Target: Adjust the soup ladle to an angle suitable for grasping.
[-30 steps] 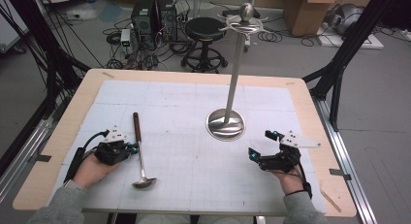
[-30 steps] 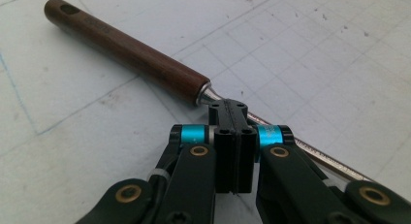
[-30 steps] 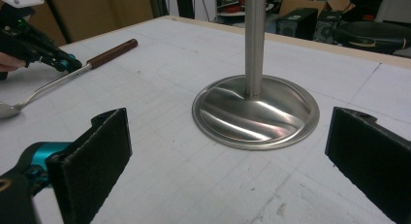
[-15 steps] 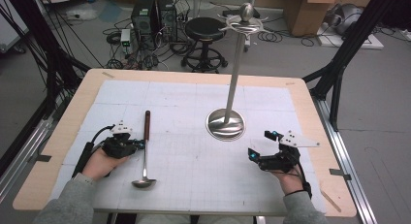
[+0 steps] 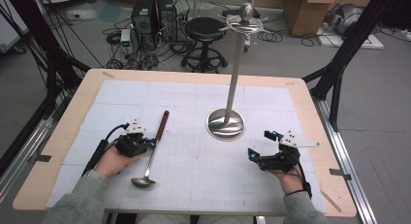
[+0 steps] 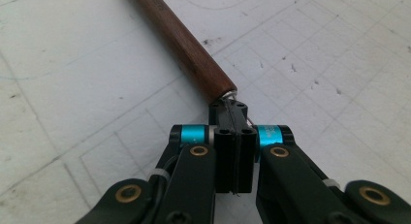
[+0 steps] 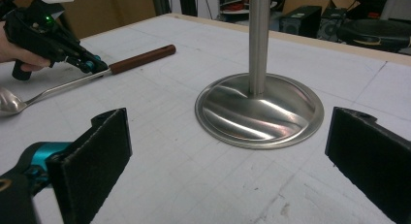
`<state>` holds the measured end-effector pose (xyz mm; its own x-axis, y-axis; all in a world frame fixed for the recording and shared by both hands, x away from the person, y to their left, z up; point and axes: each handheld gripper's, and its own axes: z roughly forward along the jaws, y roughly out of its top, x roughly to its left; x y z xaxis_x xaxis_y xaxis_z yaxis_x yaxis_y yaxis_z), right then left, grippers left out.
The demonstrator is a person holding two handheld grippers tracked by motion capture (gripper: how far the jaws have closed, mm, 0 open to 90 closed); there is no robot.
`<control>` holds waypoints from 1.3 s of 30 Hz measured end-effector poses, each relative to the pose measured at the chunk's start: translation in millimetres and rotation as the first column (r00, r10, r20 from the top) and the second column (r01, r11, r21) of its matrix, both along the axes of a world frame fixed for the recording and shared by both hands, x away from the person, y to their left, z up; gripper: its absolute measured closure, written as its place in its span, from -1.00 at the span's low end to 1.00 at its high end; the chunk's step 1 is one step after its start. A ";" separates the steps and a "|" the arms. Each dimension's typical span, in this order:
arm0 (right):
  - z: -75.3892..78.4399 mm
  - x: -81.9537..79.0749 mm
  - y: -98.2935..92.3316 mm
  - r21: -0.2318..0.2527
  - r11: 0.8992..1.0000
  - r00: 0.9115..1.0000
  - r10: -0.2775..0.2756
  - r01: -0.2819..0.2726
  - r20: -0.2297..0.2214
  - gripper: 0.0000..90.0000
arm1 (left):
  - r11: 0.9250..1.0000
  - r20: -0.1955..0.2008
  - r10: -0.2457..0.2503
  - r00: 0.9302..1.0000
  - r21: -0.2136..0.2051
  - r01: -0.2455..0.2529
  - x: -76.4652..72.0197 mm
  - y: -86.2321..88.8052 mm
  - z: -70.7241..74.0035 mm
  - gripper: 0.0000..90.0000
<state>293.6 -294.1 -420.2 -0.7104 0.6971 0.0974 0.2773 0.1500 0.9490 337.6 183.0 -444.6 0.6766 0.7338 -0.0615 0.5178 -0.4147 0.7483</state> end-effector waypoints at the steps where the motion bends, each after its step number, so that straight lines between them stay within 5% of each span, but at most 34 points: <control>1: -0.1 0.1 0.0 -0.001 1.000 1.000 0.000 0.000 0.000 -0.96 | 1.000 -0.004 -0.005 1.000 0.004 0.005 0.3 -1.6 0.6 0.99; 17: -0.7 0.1 0.7 -0.003 1.000 1.000 0.003 -0.003 -0.010 -0.96 | 0.997 0.007 -0.073 0.997 0.038 0.073 -4.2 -24.0 2.1 0.99; 27: -1.1 0.3 1.0 -0.005 1.000 1.000 0.007 -0.007 -0.013 -0.96 | 0.990 -0.003 -0.143 0.990 0.016 0.143 -8.5 -31.8 1.6 0.99; 39: -0.9 0.1 0.9 -0.004 1.000 1.000 0.007 -0.007 -0.014 -0.96 | 0.987 0.007 -0.153 0.988 0.045 0.152 -9.5 -33.9 4.3 0.99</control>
